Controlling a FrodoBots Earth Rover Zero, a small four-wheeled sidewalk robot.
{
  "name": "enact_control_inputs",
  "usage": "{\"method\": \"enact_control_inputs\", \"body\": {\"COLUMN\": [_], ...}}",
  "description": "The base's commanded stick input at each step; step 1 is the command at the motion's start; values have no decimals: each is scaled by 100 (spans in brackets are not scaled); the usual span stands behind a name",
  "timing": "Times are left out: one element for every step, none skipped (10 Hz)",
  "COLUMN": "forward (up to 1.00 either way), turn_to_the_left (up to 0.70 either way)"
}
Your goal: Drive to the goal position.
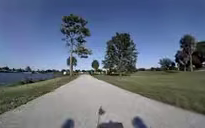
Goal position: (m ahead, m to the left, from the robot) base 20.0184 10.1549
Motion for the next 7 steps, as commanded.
{"method": "enact_control_inputs", "body": {"forward": [85, 85, 85, 85, 85, 85, 85], "turn_to_the_left": [6, 34, 34, 34, 34, 34, 34]}}
